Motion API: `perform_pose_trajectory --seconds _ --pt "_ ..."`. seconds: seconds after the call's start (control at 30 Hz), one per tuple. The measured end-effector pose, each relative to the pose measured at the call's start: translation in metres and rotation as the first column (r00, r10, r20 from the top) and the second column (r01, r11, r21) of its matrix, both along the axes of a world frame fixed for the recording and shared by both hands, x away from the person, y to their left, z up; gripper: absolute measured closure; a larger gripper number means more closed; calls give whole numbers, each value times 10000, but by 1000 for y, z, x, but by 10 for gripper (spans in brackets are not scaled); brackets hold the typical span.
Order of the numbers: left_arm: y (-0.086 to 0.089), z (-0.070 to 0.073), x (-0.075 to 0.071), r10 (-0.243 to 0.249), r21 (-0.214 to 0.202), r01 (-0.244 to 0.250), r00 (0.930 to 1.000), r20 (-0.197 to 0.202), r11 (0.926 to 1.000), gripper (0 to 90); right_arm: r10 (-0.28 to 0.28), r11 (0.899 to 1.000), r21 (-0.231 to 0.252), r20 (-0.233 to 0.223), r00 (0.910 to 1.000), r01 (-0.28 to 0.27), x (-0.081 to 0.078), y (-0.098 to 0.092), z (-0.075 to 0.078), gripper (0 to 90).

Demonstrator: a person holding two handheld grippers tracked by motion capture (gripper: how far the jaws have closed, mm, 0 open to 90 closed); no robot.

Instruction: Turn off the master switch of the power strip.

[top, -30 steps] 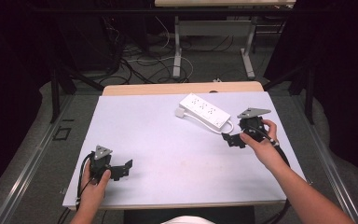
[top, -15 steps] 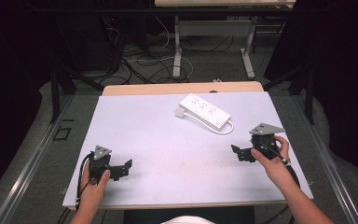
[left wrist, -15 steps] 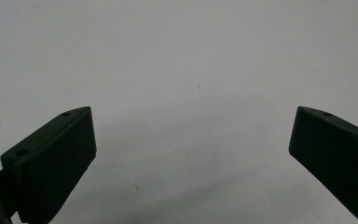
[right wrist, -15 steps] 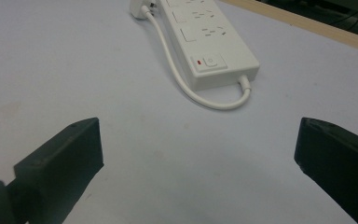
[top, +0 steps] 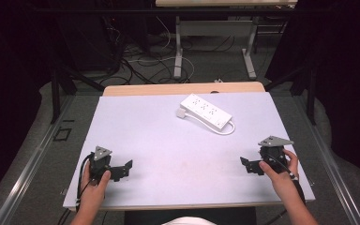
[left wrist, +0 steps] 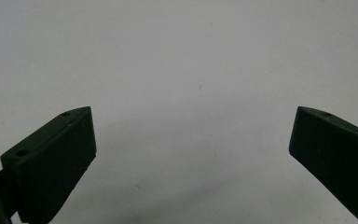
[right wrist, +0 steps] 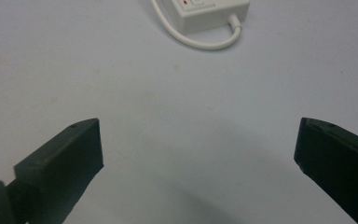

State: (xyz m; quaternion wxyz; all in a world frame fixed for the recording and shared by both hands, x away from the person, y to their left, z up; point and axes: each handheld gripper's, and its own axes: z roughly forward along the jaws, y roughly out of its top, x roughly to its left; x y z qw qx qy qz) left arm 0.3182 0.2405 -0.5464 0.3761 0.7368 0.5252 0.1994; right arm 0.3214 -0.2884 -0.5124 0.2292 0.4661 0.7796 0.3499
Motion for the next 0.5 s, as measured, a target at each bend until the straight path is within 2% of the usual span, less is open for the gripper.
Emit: perform_pose_trajectory --seconds 0.1,0.2,0.27,0.37,0.43,0.5 --pt "1 0 0 -6 46 6 10000 -4 10000 9 -402 9992 -26 -189 9990 402 -2 -4 -5 0" --pt "1 0 0 -19 64 19 10000 -12 10000 9 -670 9977 -86 -68 9977 670 -4 -9 -12 0" --pt "1 0 0 -17 57 17 10000 -45 10000 9 -909 9959 15 -202 9957 909 -5 -11 -15 0" --pt "0 0 0 0 5 0 10000 -24 10000 9 -1179 9930 -22 -148 9929 1179 -6 -14 -19 0" --pt "0 0 0 8 0 -8 10000 -14 10000 9 -1515 9884 79 -201 9883 1517 -6 -16 -21 0" --pt "0 0 0 -3 12 3 10000 -24 10000 9 -1592 9872 54 -223 9870 1594 -6 -19 -25 0"
